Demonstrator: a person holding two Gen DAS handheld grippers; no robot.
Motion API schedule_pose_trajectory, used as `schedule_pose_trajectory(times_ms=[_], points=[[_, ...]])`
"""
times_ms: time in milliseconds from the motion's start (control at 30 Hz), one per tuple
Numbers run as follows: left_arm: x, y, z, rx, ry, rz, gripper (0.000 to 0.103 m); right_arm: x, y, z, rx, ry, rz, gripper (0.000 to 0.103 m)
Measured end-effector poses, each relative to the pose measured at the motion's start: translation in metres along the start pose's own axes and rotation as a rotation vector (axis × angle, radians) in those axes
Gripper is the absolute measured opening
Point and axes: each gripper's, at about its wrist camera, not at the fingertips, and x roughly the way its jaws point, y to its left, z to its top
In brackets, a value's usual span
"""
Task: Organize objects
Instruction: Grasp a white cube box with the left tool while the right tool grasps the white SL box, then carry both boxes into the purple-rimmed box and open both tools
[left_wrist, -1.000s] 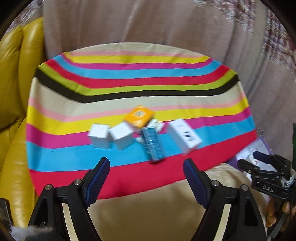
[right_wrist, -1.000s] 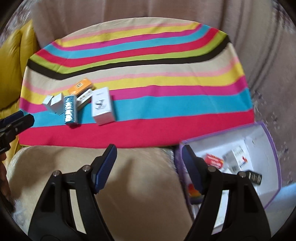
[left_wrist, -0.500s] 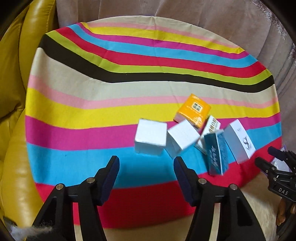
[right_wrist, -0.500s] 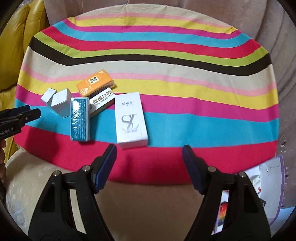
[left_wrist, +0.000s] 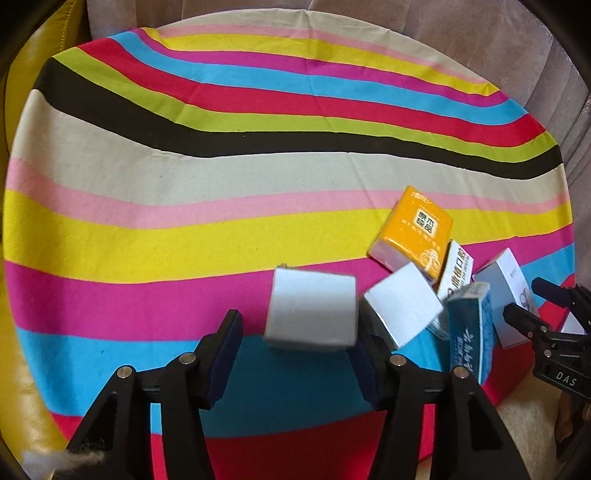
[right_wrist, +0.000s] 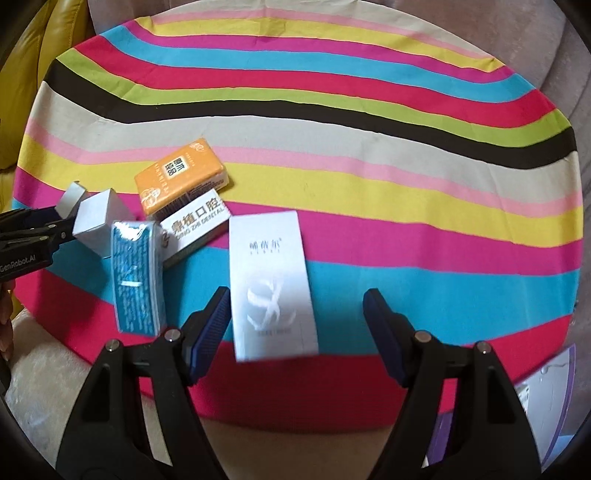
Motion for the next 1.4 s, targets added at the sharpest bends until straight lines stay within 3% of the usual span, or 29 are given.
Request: schedule_pose_trajectory(times_ms=[100, 167, 200, 233, 567, 800, 1400], points=[[0.005, -0.001, 0.003, 0.009, 0.001, -0.008, 0.043, 0.007, 0.003, 0.001, -0.012, 0.012, 0.001, 0.070], [0.007, -0.002, 0.005, 0.011, -0.006, -0.012, 0.043, 0.011, 0.004, 0.000, -0.020, 0.025, 0.000, 0.058], [0.007, -0.001, 0.006, 0.010, -0.009, -0.014, 0.043, 0.013, 0.005, 0.001, -0.022, 0.031, -0.002, 0.048], [0.006, -0.001, 0.006, 0.008, -0.013, -0.016, 0.043, 0.014, 0.006, 0.001, -0.020, 0.033, -0.003, 0.046], [-0.033, 0.008, -0.012, -0.093, -0.105, 0.030, 0.042, -0.013, 0.009, -0.015, -0.020, -0.034, -0.063, 0.045], [-0.073, -0.007, -0.035, -0.126, -0.179, 0.013, 0.042, -0.042, 0.010, -0.036, 0.016, -0.066, -0.065, 0.045], [-0.105, -0.077, -0.087, -0.057, -0.159, -0.110, 0.042, -0.089, -0.002, -0.089, 0.103, -0.123, -0.063, 0.045]])
